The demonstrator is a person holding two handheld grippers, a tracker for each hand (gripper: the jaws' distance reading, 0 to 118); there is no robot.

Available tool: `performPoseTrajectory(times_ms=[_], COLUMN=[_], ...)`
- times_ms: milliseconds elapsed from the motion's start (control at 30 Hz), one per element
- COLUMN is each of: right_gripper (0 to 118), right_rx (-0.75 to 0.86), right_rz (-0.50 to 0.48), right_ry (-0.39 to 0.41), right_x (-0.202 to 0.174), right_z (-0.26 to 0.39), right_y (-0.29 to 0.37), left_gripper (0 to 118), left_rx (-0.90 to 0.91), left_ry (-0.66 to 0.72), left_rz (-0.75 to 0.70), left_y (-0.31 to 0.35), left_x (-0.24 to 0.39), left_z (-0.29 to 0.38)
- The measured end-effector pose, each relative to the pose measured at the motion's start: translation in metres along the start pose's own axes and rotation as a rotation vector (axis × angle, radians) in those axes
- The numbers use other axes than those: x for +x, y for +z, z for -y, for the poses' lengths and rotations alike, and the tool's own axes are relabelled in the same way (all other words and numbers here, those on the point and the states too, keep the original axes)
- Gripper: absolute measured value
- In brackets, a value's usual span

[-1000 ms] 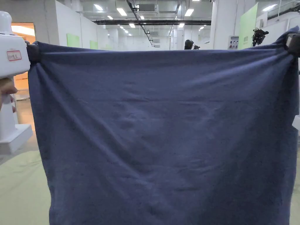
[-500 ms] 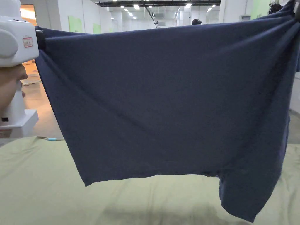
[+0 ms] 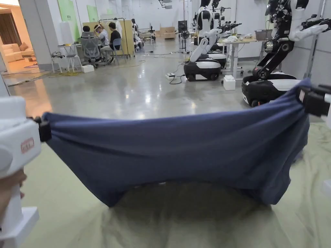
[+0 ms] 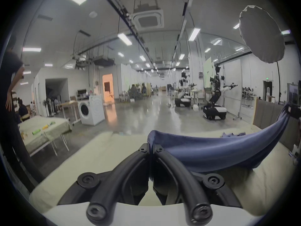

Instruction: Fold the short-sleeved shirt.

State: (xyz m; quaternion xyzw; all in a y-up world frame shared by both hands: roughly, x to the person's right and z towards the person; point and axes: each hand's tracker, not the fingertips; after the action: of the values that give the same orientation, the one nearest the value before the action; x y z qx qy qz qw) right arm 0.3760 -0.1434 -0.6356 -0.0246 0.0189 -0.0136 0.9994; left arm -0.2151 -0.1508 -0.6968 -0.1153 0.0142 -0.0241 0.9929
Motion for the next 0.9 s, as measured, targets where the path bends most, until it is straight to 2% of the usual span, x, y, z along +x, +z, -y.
performPoseTrajectory(times_ms=[100, 300, 400, 467, 533, 633, 800, 867, 900], right_gripper=[4, 4, 4, 4, 4, 4, 4, 5, 13], right_rx=[-0.055, -0.138, -0.183, -0.248, -0.281, -0.379, -0.468, -0.515, -0.543], right_rz=[-0.025, -0.063, -0.096, -0.1, -0.101, -0.094, -0.07, -0.046, -0.029], right_ry=[-0.038, -0.034, 0.01, 0.064, 0.074, 0.141, 0.146, 0.155, 0.171], right_x=[0.002, -0.012, -0.02, -0.025, -0.029, -0.032, -0.033, -0.038, -0.041], right_z=[0.04, 0.104, 0.132, 0.152, 0.175, 0.213, 0.26, 0.275, 0.282], right_y=[0.046, 0.17, 0.236, 0.274, 0.31, 0.352, 0.384, 0.385, 0.385], left_gripper=[1, 1, 1, 1, 1, 1, 4, 16, 30], left_rx=[-0.058, -0.139, -0.171, -0.215, -0.252, -0.331, -0.464, -0.519, -0.5], left_ry=[-0.019, 0.033, 0.035, 0.015, 0.008, -0.008, -0.095, -0.126, -0.095], left_rz=[0.022, 0.072, 0.089, 0.097, 0.117, 0.118, 0.18, 0.149, 0.159], left_y=[0.035, 0.136, 0.181, 0.212, 0.242, 0.272, 0.292, 0.294, 0.297], left_x=[-0.001, -0.014, -0.03, -0.033, -0.041, -0.048, -0.05, -0.048, -0.049], left_z=[0.049, 0.139, 0.186, 0.214, 0.24, 0.276, 0.323, 0.336, 0.34])
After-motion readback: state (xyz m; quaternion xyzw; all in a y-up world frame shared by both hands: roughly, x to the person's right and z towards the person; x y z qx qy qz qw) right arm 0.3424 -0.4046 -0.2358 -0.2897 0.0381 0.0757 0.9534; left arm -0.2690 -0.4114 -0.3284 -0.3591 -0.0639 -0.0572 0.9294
